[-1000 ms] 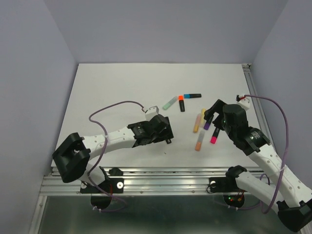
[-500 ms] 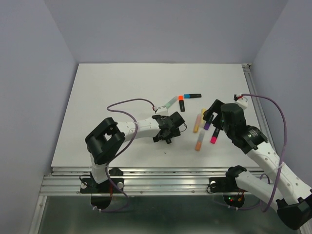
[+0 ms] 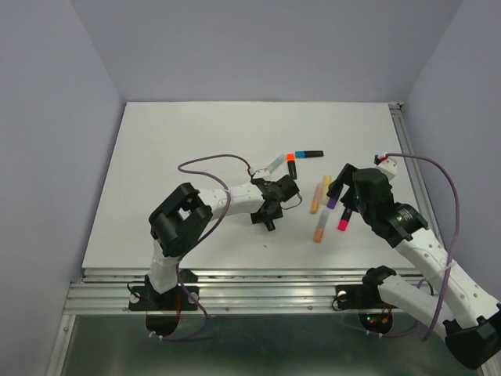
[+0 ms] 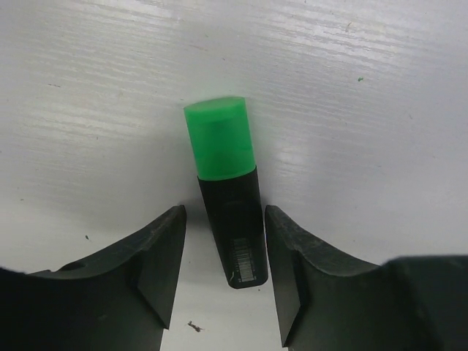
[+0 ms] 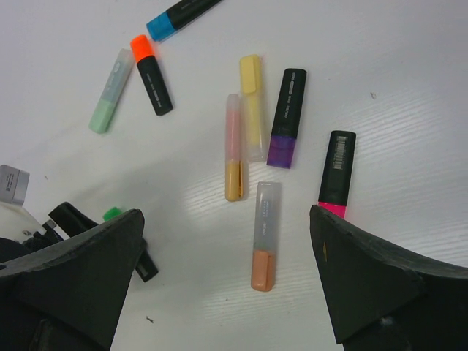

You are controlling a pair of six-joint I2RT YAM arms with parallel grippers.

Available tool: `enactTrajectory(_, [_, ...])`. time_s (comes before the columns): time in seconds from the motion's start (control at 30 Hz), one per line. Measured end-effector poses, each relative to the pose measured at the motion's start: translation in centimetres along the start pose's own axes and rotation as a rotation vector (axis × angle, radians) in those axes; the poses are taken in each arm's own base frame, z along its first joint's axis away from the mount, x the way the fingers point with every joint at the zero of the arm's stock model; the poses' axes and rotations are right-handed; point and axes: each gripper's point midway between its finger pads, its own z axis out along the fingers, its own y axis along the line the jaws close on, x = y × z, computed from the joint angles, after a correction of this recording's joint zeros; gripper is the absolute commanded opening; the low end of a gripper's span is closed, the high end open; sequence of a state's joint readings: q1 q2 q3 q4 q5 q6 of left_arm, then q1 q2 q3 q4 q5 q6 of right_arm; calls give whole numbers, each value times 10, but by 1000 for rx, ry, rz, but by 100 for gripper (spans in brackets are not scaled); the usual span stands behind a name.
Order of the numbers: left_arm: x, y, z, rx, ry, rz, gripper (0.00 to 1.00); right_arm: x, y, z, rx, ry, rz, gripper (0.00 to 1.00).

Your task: Open the pen caps

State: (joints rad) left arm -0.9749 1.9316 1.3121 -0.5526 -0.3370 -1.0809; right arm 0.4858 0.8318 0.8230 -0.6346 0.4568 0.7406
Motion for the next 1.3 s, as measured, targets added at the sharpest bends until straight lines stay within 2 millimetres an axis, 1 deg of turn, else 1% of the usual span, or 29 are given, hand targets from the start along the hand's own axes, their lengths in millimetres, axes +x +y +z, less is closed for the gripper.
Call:
enactTrajectory(0.07, [0,1,1,-8,1,6,53,2,-2,1,5,4,-5,100])
enactTrajectory(0.13, [0,2,1,-16,1,16,38,2,-2,1,8,3,-8,100])
enactTrajectory(0.17, [0,3,1,-19,2,18,26,2,-3,1,9,2,-8,100])
enactTrajectory(0.2, [1,4,1,-21,2,26,11,2,-3,1,10,1,-8,100])
enactTrajectory(0.23, [0,4,1,-20,3,26,0,1,-3,1,10,1,-10,100])
enactTrajectory(0.4, [1,-2,0,14,-15,70,0,7,-7,1,6,10,-32,100])
enactTrajectory(0.47, [3,-1,-3,50,-34,90,0,11,-5,0,-21,20,-40,100])
enactTrajectory(0.5, [6,0,-6,74,-41,103,0,14,-2,-2,-48,28,-44,100])
enactTrajectory(0.57, [11,5,-18,129,-63,141,0,22,6,-6,-129,50,-47,100])
enactTrajectory(0.6, [12,7,-29,169,-84,163,0,25,12,-9,-169,62,-50,100])
enactTrajectory(0.67, [8,3,-50,238,-126,176,0,31,28,-16,-285,86,-43,100])
enactTrajectory(0.77, [-4,-15,-99,420,-245,175,0,37,55,-28,-454,121,-36,100])
enactTrajectory(0.87, [-3,-29,-143,580,-336,192,0,40,79,-38,-585,151,-47,100])
enactTrajectory(0.97, [5,-35,-164,664,-373,209,0,45,102,-47,-717,193,-72,100])
enactTrajectory(1.03, [6,-36,-165,678,-388,213,0,47,113,-51,-783,214,-81,100])
enactTrajectory(1.13, [8,-33,-159,666,-397,222,0,48,128,-61,-882,238,-92,100])
enactTrajectory(1.23, [9,-33,-161,669,-411,231,0,50,134,-61,-911,254,-89,100])
enactTrajectory(1.3, [11,-36,-164,683,-416,234,0,54,136,-58,-911,280,-84,100])
